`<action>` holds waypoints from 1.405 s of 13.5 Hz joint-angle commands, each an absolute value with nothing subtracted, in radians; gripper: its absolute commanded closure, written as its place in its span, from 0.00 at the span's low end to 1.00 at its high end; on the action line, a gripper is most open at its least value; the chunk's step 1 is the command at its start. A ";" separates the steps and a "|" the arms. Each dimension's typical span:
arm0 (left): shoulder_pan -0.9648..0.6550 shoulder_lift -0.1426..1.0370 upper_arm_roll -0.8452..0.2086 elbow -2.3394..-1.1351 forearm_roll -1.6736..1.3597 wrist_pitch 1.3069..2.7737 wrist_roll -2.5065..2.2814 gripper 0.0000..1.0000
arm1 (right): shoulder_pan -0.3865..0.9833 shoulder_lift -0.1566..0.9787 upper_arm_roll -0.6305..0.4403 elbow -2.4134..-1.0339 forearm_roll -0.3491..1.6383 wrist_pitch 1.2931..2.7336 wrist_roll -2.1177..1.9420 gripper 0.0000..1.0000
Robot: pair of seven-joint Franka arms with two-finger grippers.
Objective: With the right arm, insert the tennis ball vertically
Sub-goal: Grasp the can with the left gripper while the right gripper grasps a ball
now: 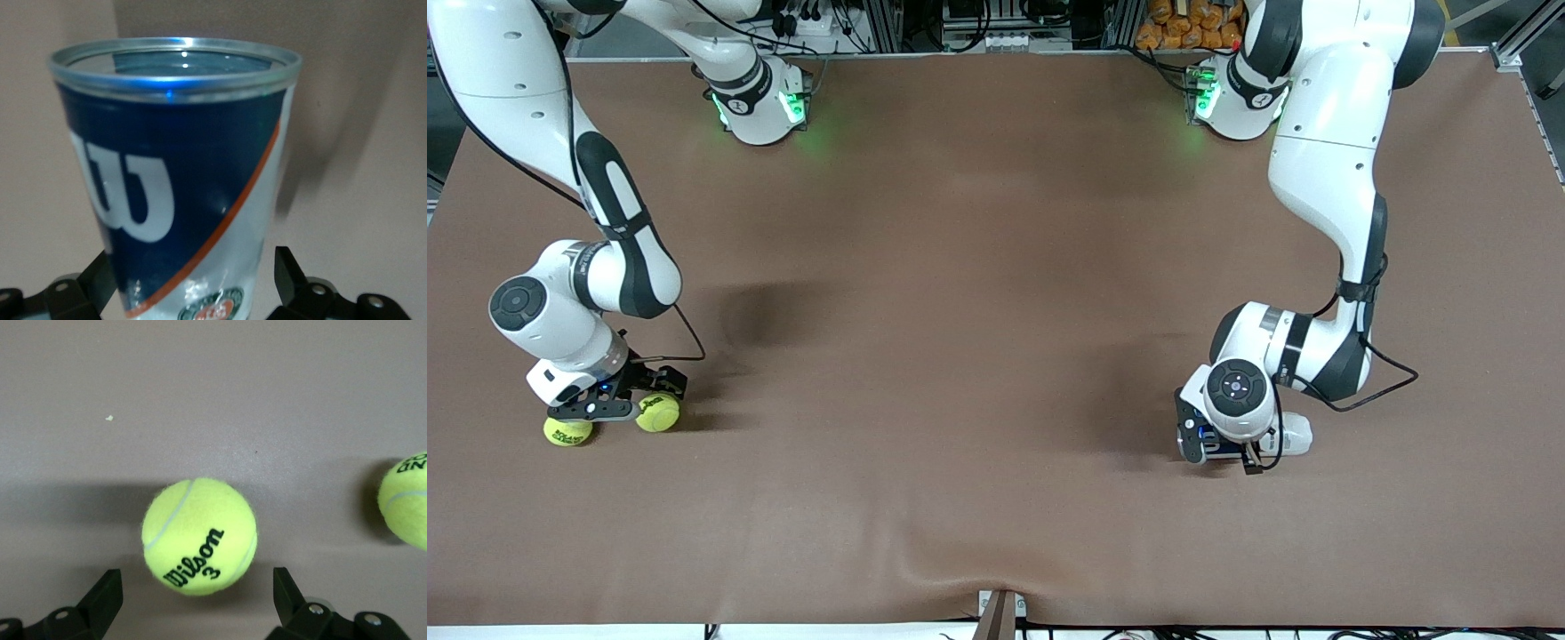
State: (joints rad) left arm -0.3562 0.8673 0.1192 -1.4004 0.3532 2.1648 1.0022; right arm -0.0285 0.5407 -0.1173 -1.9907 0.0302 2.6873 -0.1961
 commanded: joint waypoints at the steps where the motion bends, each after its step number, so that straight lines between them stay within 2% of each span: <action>1: -0.359 0.880 0.123 -1.384 0.376 2.175 0.991 0.00 | -0.037 0.567 -0.110 -1.993 0.075 2.743 -0.227 0.00; 5: -0.357 0.881 0.121 -1.384 0.376 2.180 0.999 0.01 | -0.035 0.587 -0.109 -1.976 0.091 2.764 -0.227 0.00; 7: -0.359 0.882 0.123 -1.382 0.376 2.180 1.008 0.22 | -0.035 0.600 -0.106 -1.968 0.092 2.784 -0.225 0.00; 9: -0.357 0.881 0.123 -1.382 0.374 2.180 1.008 0.33 | -0.037 0.609 -0.103 -1.953 0.113 2.784 -0.225 0.00; 10: -0.357 0.879 0.123 -1.381 0.374 2.180 1.008 0.35 | -0.035 0.617 -0.101 -1.942 0.130 2.784 -0.225 0.00; 17: -0.365 0.828 0.100 -1.353 0.361 2.175 1.005 0.35 | -0.037 0.624 -0.097 -1.934 0.141 2.784 -0.227 0.00; 18: -0.365 0.825 0.085 -1.348 0.359 2.172 1.002 0.36 | -0.037 0.624 -0.097 -1.934 0.141 2.784 -0.230 0.03; 19: -0.365 0.809 0.071 -1.348 0.354 2.171 0.994 0.36 | -0.037 0.623 -0.097 -1.934 0.141 2.784 -0.248 0.56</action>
State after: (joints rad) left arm -0.3589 0.8468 0.0922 -1.3442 0.3537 2.1790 1.0017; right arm -0.0283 0.6106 -0.1060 -1.9510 0.1167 2.7726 -0.2039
